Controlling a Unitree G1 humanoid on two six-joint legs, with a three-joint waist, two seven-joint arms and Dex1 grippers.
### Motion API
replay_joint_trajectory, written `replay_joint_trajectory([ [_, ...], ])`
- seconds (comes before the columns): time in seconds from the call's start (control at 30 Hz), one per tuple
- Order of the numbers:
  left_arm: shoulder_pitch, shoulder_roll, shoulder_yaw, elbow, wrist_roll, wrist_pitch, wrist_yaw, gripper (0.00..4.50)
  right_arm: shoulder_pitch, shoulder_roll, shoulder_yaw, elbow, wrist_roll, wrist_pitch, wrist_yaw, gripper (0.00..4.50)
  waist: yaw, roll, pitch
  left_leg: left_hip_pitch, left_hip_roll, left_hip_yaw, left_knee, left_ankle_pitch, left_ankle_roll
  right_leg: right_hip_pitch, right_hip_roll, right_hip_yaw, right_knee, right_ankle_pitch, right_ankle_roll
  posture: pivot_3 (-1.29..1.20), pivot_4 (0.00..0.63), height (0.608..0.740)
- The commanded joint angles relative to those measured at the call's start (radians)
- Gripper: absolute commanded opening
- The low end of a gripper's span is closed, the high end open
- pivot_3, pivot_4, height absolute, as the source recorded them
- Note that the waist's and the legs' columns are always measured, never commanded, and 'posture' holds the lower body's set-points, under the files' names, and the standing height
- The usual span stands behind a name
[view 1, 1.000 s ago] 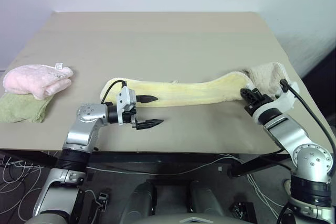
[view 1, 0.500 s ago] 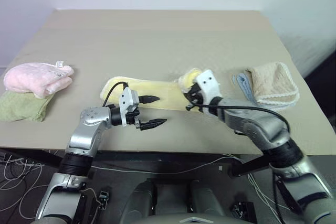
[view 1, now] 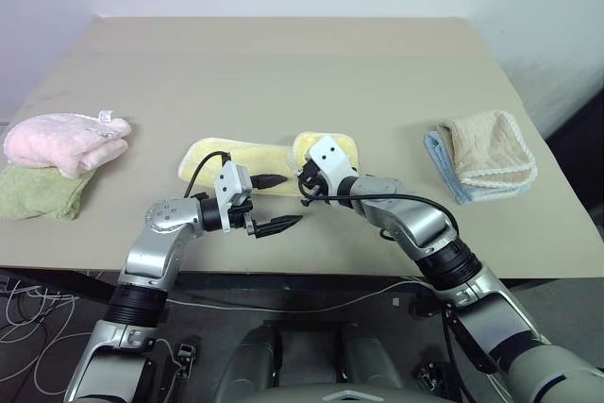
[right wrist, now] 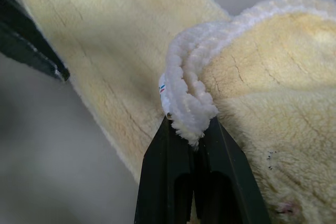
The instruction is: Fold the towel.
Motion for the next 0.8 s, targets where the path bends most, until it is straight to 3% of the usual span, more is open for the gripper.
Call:
replay_joint_trajectory([
  [0.03,-0.001,0.003,0.000,-0.036,-0.019,0.000,0.004,4.50,0.005,0.017,-0.048,-0.036,-0.013,-0.016,0.036,0.97,0.000,0.000,0.000,0.000,0.000,0.000,0.000,0.000,0.000,0.000,0.000,0.000,0.000,0.000,0.000,0.00,0.150,0.740],
  [0.33,0.000,0.008,0.058,-0.034,-0.053,0.018,0.049,4.50,0.064,-0.007,-0.117,-0.228,-0.025,-0.043,0.085,3.92,0.001,0.000,0.000,0.000,0.000,0.000,0.000,0.000,0.000,0.000,0.000,0.000,0.000,0.000,0.000,0.00,0.150,0.740],
  [0.43,0.004,0.008,0.120,-0.035,-0.096,0.049,0.097,4.50,0.082,-0.035,-0.190,-0.285,0.005,-0.042,0.110,3.92,0.000,0.000,0.000,0.000,0.000,0.000,0.000,0.000,0.000,0.000,0.000,0.000,0.000,0.000,0.000,0.00,0.150,0.740],
  [0.57,0.022,-0.014,0.241,-0.032,-0.159,0.126,0.255,4.50,0.093,-0.029,-0.248,-0.150,-0.011,-0.133,0.138,3.07,0.000,0.000,0.000,0.000,0.000,0.000,0.000,0.000,0.000,0.000,0.000,0.000,0.000,0.000,0.000,0.00,0.150,0.740],
  [0.8,0.043,-0.077,0.387,-0.077,-0.270,0.254,0.478,4.50,0.025,0.056,-0.246,0.220,-0.096,-0.364,0.181,0.75,-0.002,0.000,0.000,0.000,0.000,0.000,-0.001,0.000,0.000,0.000,0.000,0.000,0.000,0.000,0.000,0.00,0.150,0.740],
])
